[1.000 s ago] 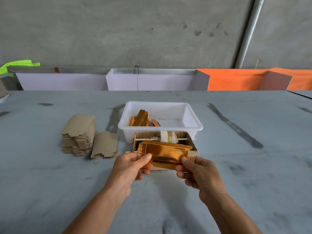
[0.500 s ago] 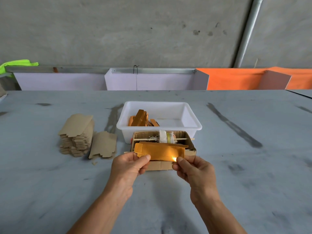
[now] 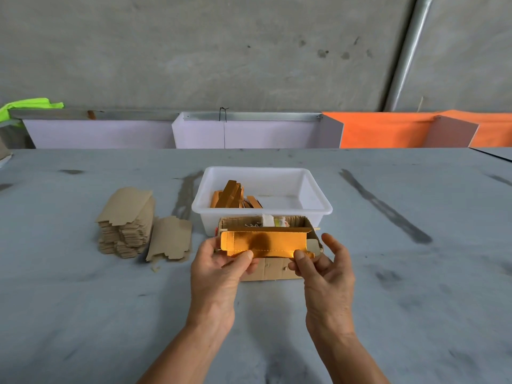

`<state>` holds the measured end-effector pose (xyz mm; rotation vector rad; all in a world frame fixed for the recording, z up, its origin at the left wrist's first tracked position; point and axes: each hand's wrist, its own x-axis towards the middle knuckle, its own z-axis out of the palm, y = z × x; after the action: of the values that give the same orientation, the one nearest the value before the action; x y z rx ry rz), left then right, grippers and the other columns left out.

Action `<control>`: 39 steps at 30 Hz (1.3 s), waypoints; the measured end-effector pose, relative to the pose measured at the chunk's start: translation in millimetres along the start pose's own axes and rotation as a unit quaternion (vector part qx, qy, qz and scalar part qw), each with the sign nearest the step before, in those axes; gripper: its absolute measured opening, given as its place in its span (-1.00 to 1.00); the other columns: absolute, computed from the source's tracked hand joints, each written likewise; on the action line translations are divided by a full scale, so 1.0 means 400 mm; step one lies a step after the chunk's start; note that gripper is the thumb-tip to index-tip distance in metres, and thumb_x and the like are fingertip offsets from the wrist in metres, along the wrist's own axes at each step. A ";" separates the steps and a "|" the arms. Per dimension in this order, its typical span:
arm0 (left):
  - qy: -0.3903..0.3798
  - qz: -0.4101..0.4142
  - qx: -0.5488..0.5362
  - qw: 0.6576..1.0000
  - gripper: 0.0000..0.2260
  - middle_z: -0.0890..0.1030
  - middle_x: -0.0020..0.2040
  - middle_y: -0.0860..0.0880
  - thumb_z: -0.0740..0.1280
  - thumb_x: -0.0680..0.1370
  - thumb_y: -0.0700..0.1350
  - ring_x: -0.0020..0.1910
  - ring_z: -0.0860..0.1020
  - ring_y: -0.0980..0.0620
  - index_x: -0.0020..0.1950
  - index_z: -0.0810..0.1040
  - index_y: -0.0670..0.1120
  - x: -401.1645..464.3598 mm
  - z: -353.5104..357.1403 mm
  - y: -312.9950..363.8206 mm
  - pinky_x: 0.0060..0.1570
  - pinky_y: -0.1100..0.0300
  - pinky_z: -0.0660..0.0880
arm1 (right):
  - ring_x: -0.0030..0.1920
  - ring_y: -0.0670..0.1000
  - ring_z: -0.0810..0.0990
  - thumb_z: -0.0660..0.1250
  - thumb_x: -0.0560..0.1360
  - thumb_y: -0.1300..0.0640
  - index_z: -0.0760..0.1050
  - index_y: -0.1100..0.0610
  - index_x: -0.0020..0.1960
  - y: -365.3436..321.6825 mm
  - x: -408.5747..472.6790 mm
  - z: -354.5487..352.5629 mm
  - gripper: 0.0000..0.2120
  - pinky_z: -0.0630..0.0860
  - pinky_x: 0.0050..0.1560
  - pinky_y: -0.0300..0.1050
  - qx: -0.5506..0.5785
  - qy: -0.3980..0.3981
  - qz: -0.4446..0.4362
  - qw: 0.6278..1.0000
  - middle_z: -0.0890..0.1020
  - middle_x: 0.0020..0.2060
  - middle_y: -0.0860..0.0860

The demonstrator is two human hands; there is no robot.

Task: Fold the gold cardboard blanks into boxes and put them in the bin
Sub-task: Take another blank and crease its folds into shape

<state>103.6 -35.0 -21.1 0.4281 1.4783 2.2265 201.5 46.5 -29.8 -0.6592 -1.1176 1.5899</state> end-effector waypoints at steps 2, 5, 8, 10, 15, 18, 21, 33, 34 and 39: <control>-0.014 0.003 -0.003 1.000 -0.69 0.70 -0.18 -0.05 0.42 0.37 -0.45 -0.22 0.68 0.03 0.02 0.55 -0.14 0.001 0.007 -0.007 -0.34 0.28 0.56 | -0.40 -0.09 0.61 0.34 0.48 0.37 0.40 -0.06 0.05 0.000 0.000 -0.001 -0.64 0.51 -0.31 -0.38 0.002 -0.006 0.004 1.000 0.63 -0.44 -0.01; -0.013 0.014 0.004 1.000 -0.66 0.70 -0.20 -0.02 0.44 0.33 -0.45 -0.21 0.67 0.07 0.00 0.56 -0.12 0.004 0.015 -0.017 -0.33 0.29 0.56 | -0.38 -0.09 0.62 0.35 0.48 0.35 0.39 -0.05 0.08 0.002 -0.001 -0.004 -0.65 0.52 -0.25 -0.34 0.004 -0.010 0.013 1.000 0.65 -0.41 -0.01; -0.004 0.026 0.002 1.000 -0.64 0.70 -0.19 -0.03 0.45 0.32 -0.46 -0.19 0.67 0.06 0.01 0.55 -0.12 0.005 0.019 -0.019 -0.27 0.26 0.60 | -0.34 -0.08 0.63 0.39 0.45 0.30 0.37 0.00 0.19 0.007 -0.008 -0.007 -0.59 0.49 -0.10 -0.17 0.015 -0.006 0.041 0.999 0.64 -0.41 0.00; -0.008 0.035 0.007 0.999 -0.61 0.70 -0.14 -0.02 0.47 0.32 -0.44 -0.15 0.67 0.08 0.04 0.54 -0.11 0.001 0.021 -0.020 -0.22 0.26 0.61 | -0.32 -0.11 0.64 0.45 0.38 0.26 0.35 0.04 0.23 0.013 -0.012 -0.004 -0.51 0.46 -0.10 -0.11 0.032 -0.010 0.073 0.997 0.61 -0.43 -0.03; -0.028 0.052 0.016 0.998 -0.62 0.70 -0.18 -0.02 0.46 0.32 -0.47 -0.18 0.67 0.08 0.05 0.54 -0.16 -0.009 0.029 -0.020 -0.24 0.32 0.57 | -0.33 -0.08 0.59 0.51 0.20 0.22 0.48 0.17 0.07 0.026 -0.019 0.015 -0.54 0.46 -0.18 -0.15 0.091 -0.029 0.149 0.984 0.55 -0.40 0.00; -0.034 0.046 0.006 0.998 -0.62 0.70 -0.18 -0.01 0.45 0.32 -0.48 -0.18 0.67 0.09 0.04 0.56 -0.15 -0.011 0.032 -0.021 -0.26 0.34 0.55 | -0.31 -0.11 0.62 0.50 0.21 0.23 0.53 0.18 0.08 0.030 -0.017 0.018 -0.55 0.46 -0.17 -0.18 0.104 -0.035 0.172 0.979 0.62 -0.34 -0.01; -0.042 0.036 -0.002 0.998 -0.63 0.70 -0.17 -0.02 0.45 0.32 -0.47 -0.17 0.67 0.09 0.03 0.57 -0.14 -0.009 0.029 -0.021 -0.27 0.35 0.54 | -0.31 -0.12 0.62 0.50 0.17 0.20 0.55 0.18 0.05 0.025 -0.015 0.017 -0.55 0.45 -0.15 -0.18 0.104 -0.038 0.171 0.979 0.63 -0.37 -0.04; -0.051 0.016 0.011 0.999 -0.79 0.69 -0.28 -0.08 0.42 0.42 -0.37 -0.33 0.65 0.05 0.00 0.57 -0.17 -0.010 0.031 -0.030 -0.35 0.28 0.55 | -0.26 -0.04 0.64 0.51 0.19 0.15 0.57 0.28 0.07 0.024 -0.018 0.021 -0.52 0.46 -0.17 -0.16 0.072 -0.018 0.186 0.980 0.66 -0.28 0.07; -0.044 0.025 0.006 0.999 -0.79 0.68 -0.29 -0.07 0.42 0.41 -0.39 -0.35 0.64 0.06 0.00 0.57 -0.19 -0.012 0.032 -0.032 -0.36 0.29 0.54 | -0.29 -0.05 0.64 0.51 0.19 0.16 0.56 0.28 0.04 0.024 -0.019 0.023 -0.55 0.46 -0.19 -0.16 0.068 -0.015 0.185 0.980 0.66 -0.31 0.06; -0.006 0.057 -0.006 0.998 -0.78 0.66 -0.34 -0.05 0.42 0.39 -0.42 -0.40 0.60 0.08 -0.03 0.55 -0.21 -0.020 0.041 -0.042 -0.38 0.30 0.52 | -0.34 -0.05 0.62 0.52 0.27 0.25 0.51 0.25 -0.06 0.032 -0.018 0.027 -0.70 0.46 -0.19 -0.15 0.063 0.005 0.192 0.979 0.62 -0.37 0.05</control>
<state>121.4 -20.2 -30.5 0.5323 1.4680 2.3145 189.3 36.0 -37.6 -0.8337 -0.9086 1.9633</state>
